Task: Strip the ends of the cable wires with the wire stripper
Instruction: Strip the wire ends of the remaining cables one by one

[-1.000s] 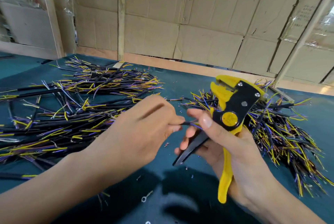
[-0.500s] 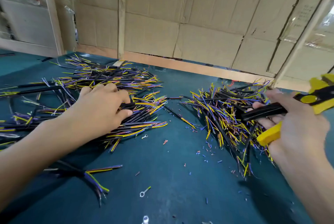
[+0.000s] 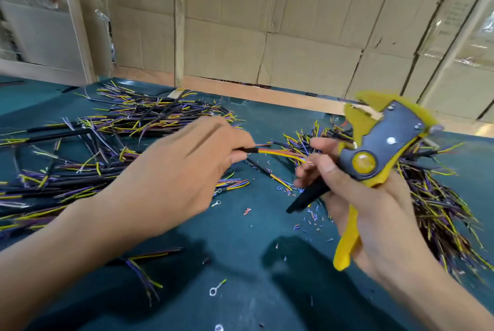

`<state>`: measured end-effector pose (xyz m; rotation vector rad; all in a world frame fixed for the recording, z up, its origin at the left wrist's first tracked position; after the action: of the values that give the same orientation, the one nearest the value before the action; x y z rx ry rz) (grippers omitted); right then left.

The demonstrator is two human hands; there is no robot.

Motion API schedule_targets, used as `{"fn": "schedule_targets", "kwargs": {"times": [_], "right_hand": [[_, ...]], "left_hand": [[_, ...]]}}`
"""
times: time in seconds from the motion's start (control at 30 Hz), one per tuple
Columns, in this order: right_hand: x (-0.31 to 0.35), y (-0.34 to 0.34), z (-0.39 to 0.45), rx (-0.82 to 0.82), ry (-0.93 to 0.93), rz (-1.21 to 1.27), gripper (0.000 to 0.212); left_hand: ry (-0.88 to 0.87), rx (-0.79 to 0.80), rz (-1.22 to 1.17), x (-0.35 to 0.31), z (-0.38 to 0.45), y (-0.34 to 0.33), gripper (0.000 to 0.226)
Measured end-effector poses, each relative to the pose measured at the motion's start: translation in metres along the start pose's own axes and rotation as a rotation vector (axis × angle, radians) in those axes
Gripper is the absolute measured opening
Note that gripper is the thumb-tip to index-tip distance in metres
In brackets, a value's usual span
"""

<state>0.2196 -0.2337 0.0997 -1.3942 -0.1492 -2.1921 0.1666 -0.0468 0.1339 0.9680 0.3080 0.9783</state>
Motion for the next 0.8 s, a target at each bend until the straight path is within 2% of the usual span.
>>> {"fn": "schedule_targets", "kwargs": {"times": [0.1,0.2,0.27,0.37,0.5,0.6,0.7,0.8], "right_hand": [[-0.009,-0.01,-0.007,0.138,-0.005,0.019,0.034],[-0.003,-0.015,-0.002,0.198,-0.008,0.004,0.031],[-0.004,-0.015,-0.004,0.185,0.025,-0.017,0.028],[-0.001,-0.007,-0.003,0.063,0.046,-0.052,0.019],[-0.003,-0.007,-0.006,0.031,0.048,-0.143,0.015],[-0.001,-0.01,-0.008,0.03,0.052,-0.297,0.025],[-0.003,-0.01,-0.01,0.017,0.042,-0.297,0.032],[-0.01,-0.013,-0.009,0.029,0.009,-0.256,0.029]], "left_hand": [[-0.028,0.029,-0.166,-0.007,-0.002,-0.005,0.025],[0.016,0.078,-0.269,-0.008,-0.005,-0.014,0.025],[0.06,0.093,-0.384,-0.006,-0.007,-0.017,0.023],[0.094,0.146,-0.521,-0.009,-0.008,-0.021,0.019],[0.175,0.217,-0.964,-0.02,-0.008,-0.038,0.017],[0.321,0.136,-1.279,-0.018,-0.006,-0.044,0.007],[0.382,0.044,-1.476,-0.011,-0.003,-0.045,0.008],[0.445,-0.025,-1.587,-0.005,-0.005,-0.045,0.012]]}}
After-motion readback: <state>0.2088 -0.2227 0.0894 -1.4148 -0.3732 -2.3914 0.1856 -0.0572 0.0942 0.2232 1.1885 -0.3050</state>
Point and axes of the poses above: each hand's wrist, its own z-axis towards the middle knuckle, its own y-axis out of the back of the hand, x = y × z, the point moved 7 cm from there along z, towards the middle knuckle, and after that the axes turned 13 degrees about x, right-handed, at the moved point
